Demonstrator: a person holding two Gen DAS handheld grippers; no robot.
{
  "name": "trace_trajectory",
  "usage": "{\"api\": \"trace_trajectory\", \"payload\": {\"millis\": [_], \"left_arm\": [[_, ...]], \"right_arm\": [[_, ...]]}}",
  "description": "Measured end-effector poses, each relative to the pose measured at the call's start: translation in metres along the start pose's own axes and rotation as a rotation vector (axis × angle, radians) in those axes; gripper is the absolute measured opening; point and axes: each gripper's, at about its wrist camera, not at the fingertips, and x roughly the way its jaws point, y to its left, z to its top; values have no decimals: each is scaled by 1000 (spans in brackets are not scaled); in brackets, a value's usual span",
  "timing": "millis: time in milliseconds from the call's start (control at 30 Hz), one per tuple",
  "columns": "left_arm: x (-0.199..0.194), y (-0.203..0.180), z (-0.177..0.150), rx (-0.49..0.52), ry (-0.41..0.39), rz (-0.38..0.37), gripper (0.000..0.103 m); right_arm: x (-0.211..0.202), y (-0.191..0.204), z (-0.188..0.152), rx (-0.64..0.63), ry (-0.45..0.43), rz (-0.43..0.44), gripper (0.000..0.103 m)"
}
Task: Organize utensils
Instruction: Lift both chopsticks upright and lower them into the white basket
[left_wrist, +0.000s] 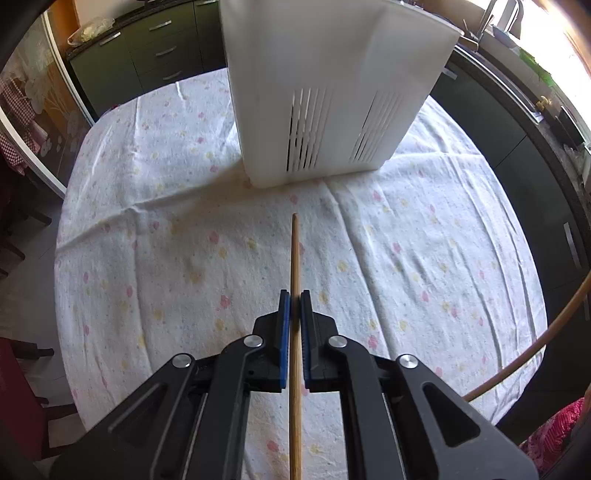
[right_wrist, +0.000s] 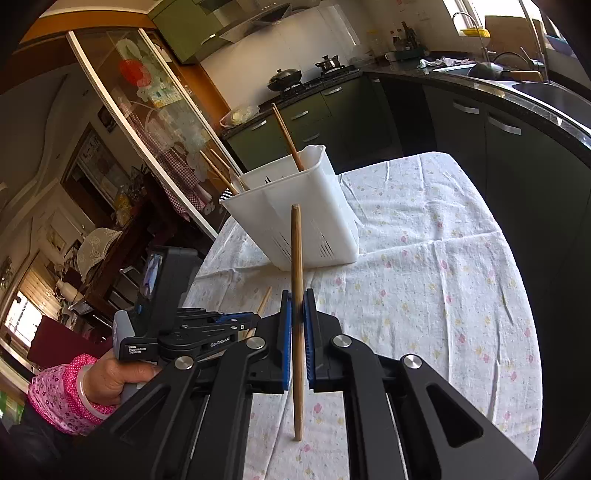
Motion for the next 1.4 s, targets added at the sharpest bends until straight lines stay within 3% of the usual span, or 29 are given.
{"api": "trace_trajectory", "payload": {"millis": [333, 733, 1000, 1233, 1400], "left_arm": [[-103, -3, -20, 51, -240, -57, 5], [-159, -2, -20, 54, -377, -97, 5], [-204, -3, 15, 42, -481, -115, 5], [-255, -16, 59, 43, -672, -80, 5], [-263, -32, 91, 55, -774, -22, 5]], "right_arm": [[-18, 14, 0, -34, -36, 28, 7], [-29, 28, 1, -63, -56, 33, 7], [-28, 23, 1, -56, -52, 38, 7], [-31, 14, 3, -44, -60, 35, 7], [-39, 11, 9, -50, -80, 23, 7]]}}
